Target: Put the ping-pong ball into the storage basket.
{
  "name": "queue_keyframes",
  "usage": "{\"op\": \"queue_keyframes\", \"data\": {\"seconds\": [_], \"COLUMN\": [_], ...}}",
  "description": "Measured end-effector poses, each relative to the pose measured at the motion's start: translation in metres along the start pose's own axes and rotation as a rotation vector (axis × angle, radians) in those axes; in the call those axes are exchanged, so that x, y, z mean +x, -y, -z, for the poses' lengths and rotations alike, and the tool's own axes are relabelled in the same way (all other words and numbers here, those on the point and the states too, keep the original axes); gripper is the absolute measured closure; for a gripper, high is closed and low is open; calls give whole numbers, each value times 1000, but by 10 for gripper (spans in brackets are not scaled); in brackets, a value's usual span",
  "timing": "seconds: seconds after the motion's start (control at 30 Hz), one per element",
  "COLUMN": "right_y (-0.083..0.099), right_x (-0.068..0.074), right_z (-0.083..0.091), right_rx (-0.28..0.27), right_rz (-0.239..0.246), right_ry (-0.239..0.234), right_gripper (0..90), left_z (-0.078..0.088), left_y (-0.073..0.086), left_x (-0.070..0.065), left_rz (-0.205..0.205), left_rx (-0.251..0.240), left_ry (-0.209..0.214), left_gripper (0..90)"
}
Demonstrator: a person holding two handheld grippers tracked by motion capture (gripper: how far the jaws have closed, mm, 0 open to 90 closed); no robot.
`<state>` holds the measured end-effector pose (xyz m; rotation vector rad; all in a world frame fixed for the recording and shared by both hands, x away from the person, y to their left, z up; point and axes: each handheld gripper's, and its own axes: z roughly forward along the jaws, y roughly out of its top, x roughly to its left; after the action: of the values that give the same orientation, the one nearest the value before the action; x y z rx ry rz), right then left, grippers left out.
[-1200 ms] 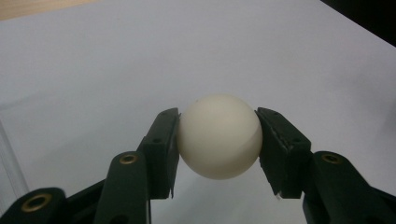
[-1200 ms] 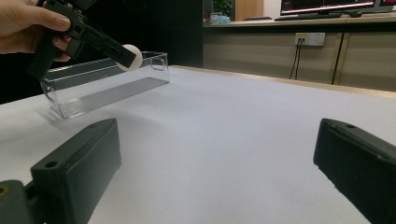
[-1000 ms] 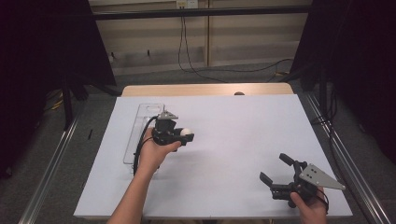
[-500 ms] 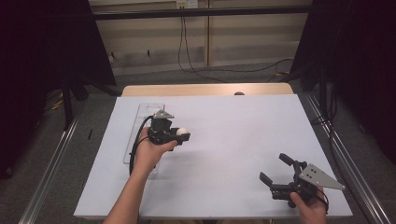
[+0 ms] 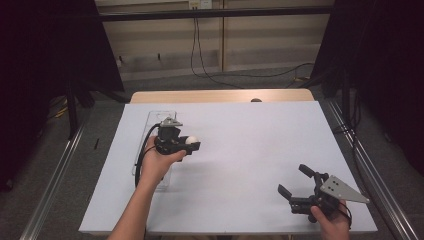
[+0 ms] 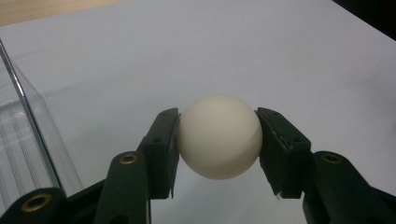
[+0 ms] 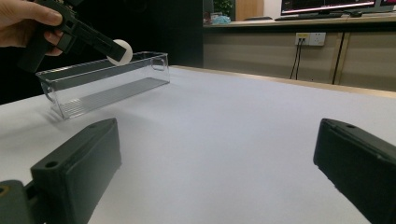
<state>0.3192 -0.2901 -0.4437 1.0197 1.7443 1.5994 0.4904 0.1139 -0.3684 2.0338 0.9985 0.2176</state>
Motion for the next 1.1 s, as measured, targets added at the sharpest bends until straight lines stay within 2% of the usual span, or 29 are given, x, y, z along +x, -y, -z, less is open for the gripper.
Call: {"op": "queue_keyframes", "data": {"seconds": [0.07,0.1,0.17,0.23,0.27,0.37,0.53,0.57,0.7,0.73,0.77,1.1], "right_y": [0,0,0,0,0,0,0,0,0,0,0,0], "right_x": [0,0,0,0,0,0,0,0,0,0,0,0], "right_z": [0,0,0,-1,-1,0,0,0,0,0,0,0], "right_rx": [0,1,3,1,0,3,4,3,2,3,1,3], "right_rz": [-1,2,1,-7,-3,-5,-6,-7,-7,-7,-6,-9], "right_ry": [-4,-3,-2,3,2,0,0,0,0,-1,0,0], "right_gripper": [4,4,4,4,4,4,4,4,4,4,4,4], "left_z": [1,2,3,3,4,5,7,8,11,11,12,17], "left_y": [0,0,0,1,1,1,1,1,1,2,1,2], "left_x": [1,2,4,3,4,6,7,8,11,10,12,16], "left_rz": [7,-7,-10,19,19,4,19,4,-4,10,-8,9], "left_rx": [6,13,13,-5,-1,10,-1,10,14,0,10,13], "left_ry": [-4,-3,-4,-8,-12,-13,-23,-22,-29,-30,-30,-42], "left_gripper": [512,512,512,512,512,512,512,512,512,512,512,512]}}
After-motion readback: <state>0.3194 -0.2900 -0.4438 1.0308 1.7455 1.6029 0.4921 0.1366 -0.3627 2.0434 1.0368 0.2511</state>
